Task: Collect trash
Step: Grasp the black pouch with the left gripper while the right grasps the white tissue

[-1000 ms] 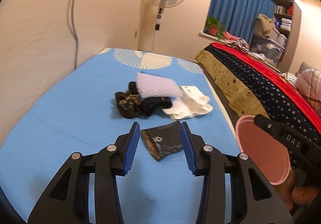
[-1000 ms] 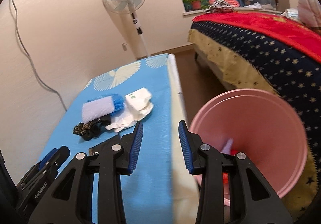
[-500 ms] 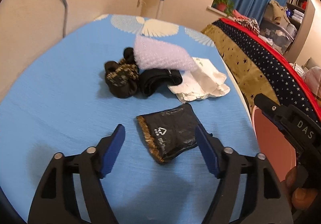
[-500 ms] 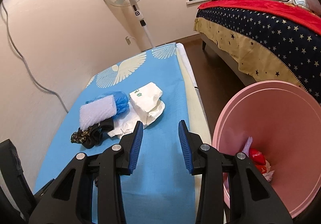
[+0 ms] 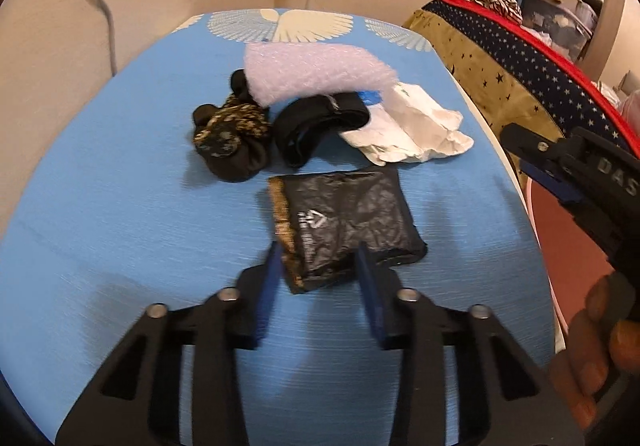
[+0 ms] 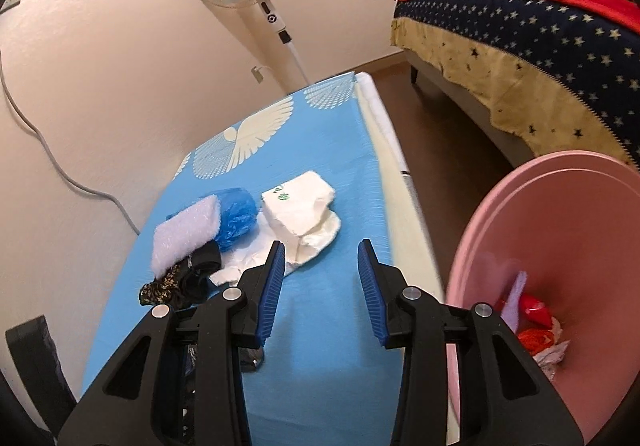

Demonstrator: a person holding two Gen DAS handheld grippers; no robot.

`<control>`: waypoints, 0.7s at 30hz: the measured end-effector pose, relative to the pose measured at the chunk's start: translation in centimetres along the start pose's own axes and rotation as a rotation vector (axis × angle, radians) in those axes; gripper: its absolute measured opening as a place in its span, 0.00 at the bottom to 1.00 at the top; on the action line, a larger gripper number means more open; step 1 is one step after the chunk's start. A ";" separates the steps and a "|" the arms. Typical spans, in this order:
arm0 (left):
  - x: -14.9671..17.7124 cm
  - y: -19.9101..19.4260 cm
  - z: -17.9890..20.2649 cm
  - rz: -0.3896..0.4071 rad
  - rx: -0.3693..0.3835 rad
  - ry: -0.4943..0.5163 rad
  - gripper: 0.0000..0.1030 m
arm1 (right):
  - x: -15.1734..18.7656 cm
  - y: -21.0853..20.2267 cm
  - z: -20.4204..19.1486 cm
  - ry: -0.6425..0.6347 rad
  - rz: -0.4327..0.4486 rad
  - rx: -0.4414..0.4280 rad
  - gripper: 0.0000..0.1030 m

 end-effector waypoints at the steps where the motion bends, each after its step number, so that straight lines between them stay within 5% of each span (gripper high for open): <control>1: 0.0 -0.1 -0.2 0.000 0.010 -0.008 0.19 | 0.0 0.4 -0.1 0.002 -0.007 -0.005 0.39; 7: -0.2 -0.7 -0.5 0.027 0.053 -0.033 0.08 | 0.1 3.3 -0.4 0.029 -0.070 -0.010 0.39; 8: -0.3 -0.8 -0.5 0.036 0.052 -0.035 0.00 | 0.1 3.7 -0.3 0.030 -0.081 -0.008 0.39; 14: -1.1 -1.9 -0.6 0.087 0.066 -0.054 0.00 | 0.4 5.6 -0.9 -0.003 -0.144 -0.010 0.40; 15: -1.1 -2.0 -0.6 0.086 0.081 -0.060 0.00 | 0.3 5.7 -1.0 -0.010 -0.145 -0.009 0.37; 17: -1.2 -2.0 -0.5 0.091 0.120 -0.077 0.00 | 0.3 5.7 -1.2 -0.018 -0.148 -0.019 0.08; 18: -1.2 -1.9 -0.5 0.088 0.122 -0.083 0.00 | 0.4 5.6 -1.3 -0.022 -0.148 -0.034 0.05; 19: -1.2 -1.7 -0.4 0.079 0.124 -0.088 0.03 | 0.3 5.4 -1.5 -0.026 -0.140 -0.042 0.04; 21: -1.3 -1.3 -0.5 0.063 0.126 -0.111 0.26 | 0.1 4.6 -1.9 -0.052 -0.114 -0.044 0.03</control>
Point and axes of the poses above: each gripper's, at about its wrist camera, not at the fingertips, and y roughly the way its jaws point, z to its right, x to its underside, the point moved 7 cm from there along y, roughly the way its jaws point, and after that the axes turned 6 degrees about -y, right-handed, at the moved point
